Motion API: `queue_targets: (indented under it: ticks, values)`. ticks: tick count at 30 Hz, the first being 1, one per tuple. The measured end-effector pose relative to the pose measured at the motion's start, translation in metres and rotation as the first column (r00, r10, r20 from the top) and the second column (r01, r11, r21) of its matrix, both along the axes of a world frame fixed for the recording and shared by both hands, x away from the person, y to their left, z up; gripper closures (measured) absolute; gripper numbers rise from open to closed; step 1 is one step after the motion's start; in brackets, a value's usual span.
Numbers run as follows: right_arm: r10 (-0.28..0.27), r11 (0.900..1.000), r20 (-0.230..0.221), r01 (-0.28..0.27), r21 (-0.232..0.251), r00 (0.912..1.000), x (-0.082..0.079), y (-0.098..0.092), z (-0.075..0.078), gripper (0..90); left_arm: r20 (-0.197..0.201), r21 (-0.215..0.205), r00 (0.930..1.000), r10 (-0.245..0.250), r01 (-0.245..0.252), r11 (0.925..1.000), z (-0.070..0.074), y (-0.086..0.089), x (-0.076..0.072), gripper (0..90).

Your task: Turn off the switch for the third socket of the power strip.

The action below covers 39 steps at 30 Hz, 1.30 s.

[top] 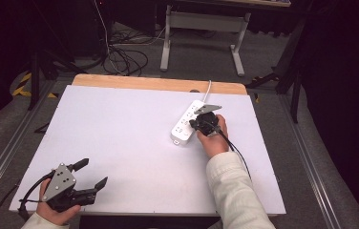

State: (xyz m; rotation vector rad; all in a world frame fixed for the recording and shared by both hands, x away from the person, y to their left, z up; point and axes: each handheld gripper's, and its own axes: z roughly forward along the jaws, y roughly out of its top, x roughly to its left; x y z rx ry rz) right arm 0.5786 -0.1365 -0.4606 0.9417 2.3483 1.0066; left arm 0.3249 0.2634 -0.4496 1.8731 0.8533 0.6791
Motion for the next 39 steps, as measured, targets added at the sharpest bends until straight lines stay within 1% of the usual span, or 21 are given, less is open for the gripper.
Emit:
queue_targets:
  ticks: [2, 3, 6, 10, 12, 16, 20, 26, 30, 34, 35, 36, 37, 38, 39]
  values:
    - [-0.002, 1.0, 0.004, 0.002, 0.0, 1.0, -0.0003, 0.0, -0.0004, 90.0, -0.004, -0.006, 1.0, 0.001, -0.001, 1.0, -0.0003, -0.0004, -0.0001, 17.9]
    - [-0.003, 1.0, 0.002, 0.003, 0.001, 1.0, -0.0004, -0.0001, -0.0003, 90.0, 0.002, 0.004, 1.0, -0.001, 0.001, 1.0, -0.0001, 0.0002, 0.0004, 17.9]
    - [-0.005, 1.0, 0.001, 0.005, 0.0, 1.0, -0.0004, 0.0, -0.0002, 90.0, 0.003, 0.005, 1.0, -0.001, 0.001, 1.0, 0.0, 0.0, 0.0004, 17.9]
    - [-0.01, 1.0, 0.025, 0.01, -0.024, 0.9996, -0.0031, 0.003, -0.0008, 90.0, 0.002, 0.003, 1.0, 0.003, -0.003, 1.0, -0.0001, -0.0001, 0.0003, 17.9]
    - [-0.008, 1.0, 0.027, 0.009, -0.025, 0.9996, -0.0033, 0.0029, -0.001, 90.0, 0.003, 0.005, 1.0, 0.002, -0.002, 1.0, -0.0001, 0.0001, 0.0004, 17.9]
    - [-0.019, 1.0, 0.021, 0.019, -0.003, 0.9996, -0.0035, 0.0019, -0.0019, 90.0, 0.001, 0.004, 1.0, 0.002, -0.002, 1.0, -0.0004, -0.0002, 0.0004, 17.9]
    - [-0.025, 1.0, 0.023, 0.025, 0.003, 0.9994, -0.0041, 0.0019, -0.0025, 90.0, -0.001, 0.006, 1.0, 0.001, -0.001, 1.0, -0.0006, -0.0003, 0.001, 17.9]
    - [-0.04, 0.999, 0.02, 0.04, -0.014, 0.999, -0.0049, 0.0047, -0.0025, 90.0, 0.001, 0.01, 1.0, -0.002, 0.001, 1.0, -0.0006, -0.001, 0.0008, 17.9]
    - [-0.037, 0.999, 0.027, 0.038, -0.024, 0.999, -0.005, 0.0057, -0.002, 90.0, -0.002, 0.008, 1.0, 0.0, 0.0, 1.0, -0.0007, -0.0008, 0.0007, 17.9]
    - [-0.046, 0.999, 0.019, 0.046, -0.004, 0.9988, -0.0048, 0.0044, -0.002, 90.0, -0.001, 0.008, 1.0, 0.001, -0.001, 1.0, -0.0005, -0.0004, 0.0009, 17.9]
    - [-0.036, 0.999, 0.037, 0.035, 0.018, 0.9987, -0.0054, 0.0038, -0.0009, 90.0, -0.002, 0.007, 1.0, 0.001, -0.001, 1.0, -0.0005, -0.0004, 0.001, 17.9]
    - [-0.038, 0.999, 0.026, 0.037, 0.015, 0.9989, -0.0065, 0.0042, 0.0002, 90.0, -0.002, 0.005, 1.0, 0.0, 0.0, 1.0, -0.0006, -0.0005, 0.0011, 17.9]
    - [-0.038, 0.999, 0.026, 0.037, 0.015, 0.9989, -0.0065, 0.0042, 0.0002, 90.0, -0.002, 0.006, 1.0, 0.0, 0.0, 1.0, -0.0006, -0.0006, 0.0013, 17.9]
    - [-0.042, 0.999, 0.02, 0.041, 0.027, 0.9989, -0.0073, 0.0038, 0.0008, 87.4, -0.003, 0.006, 1.0, -0.001, 0.001, 1.0, -0.0007, -0.0007, 0.0015, 17.9]
    - [-0.05, 0.997, 0.028, 0.049, 0.053, 0.9984, -0.0083, 0.0033, 0.0021, 86.5, -0.005, 0.005, 1.0, -0.001, 0.001, 1.0, -0.0007, -0.0008, 0.0015, 17.9]
